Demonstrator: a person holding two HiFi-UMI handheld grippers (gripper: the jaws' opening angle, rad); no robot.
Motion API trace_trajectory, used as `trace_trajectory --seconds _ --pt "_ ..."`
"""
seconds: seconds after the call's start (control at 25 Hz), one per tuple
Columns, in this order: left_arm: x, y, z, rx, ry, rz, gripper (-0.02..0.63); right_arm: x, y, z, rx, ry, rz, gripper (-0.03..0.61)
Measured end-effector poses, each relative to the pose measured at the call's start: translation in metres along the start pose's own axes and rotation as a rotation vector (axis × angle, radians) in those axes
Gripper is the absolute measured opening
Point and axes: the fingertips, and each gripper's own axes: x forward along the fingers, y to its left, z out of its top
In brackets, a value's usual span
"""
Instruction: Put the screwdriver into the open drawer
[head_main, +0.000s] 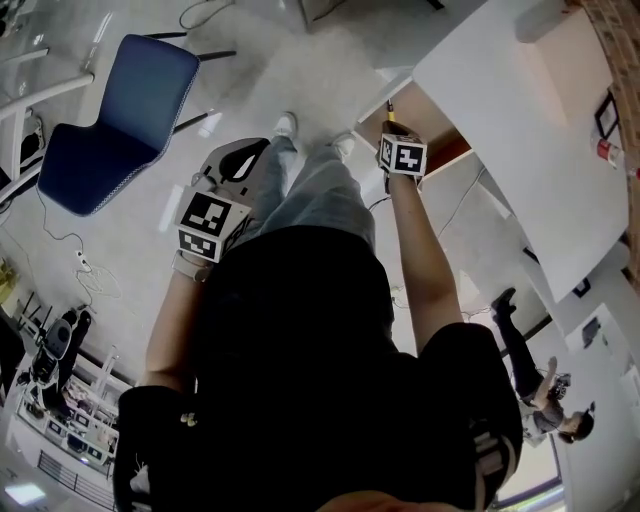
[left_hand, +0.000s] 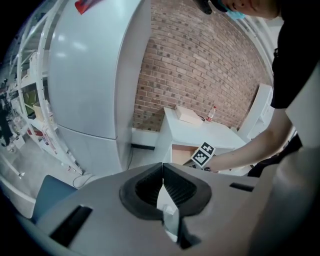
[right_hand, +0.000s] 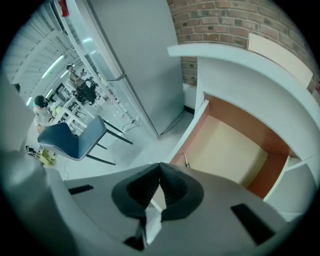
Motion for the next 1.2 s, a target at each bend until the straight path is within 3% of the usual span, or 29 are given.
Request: trace_trajectory --seconds 0.32,0.68,1.2 --pt "-0.011 0.002 0.034 0.037 -0.073 0.021 0.005 -0.083 0.043 0.061 -0.104 -0.160 0.083 0.009" --pt "-0.019 -0.005 0.080 0.073 -0.169 -0.026 0.005 -0.183 0.093 0.112 -0.189 -0.337 0.146 0.009" --pt "-0.041 -0.024 0.171 0.126 -0.354 -0.151 0.005 -0.321 0.122 0.175 -0.222 -0.642 0.096 0.009"
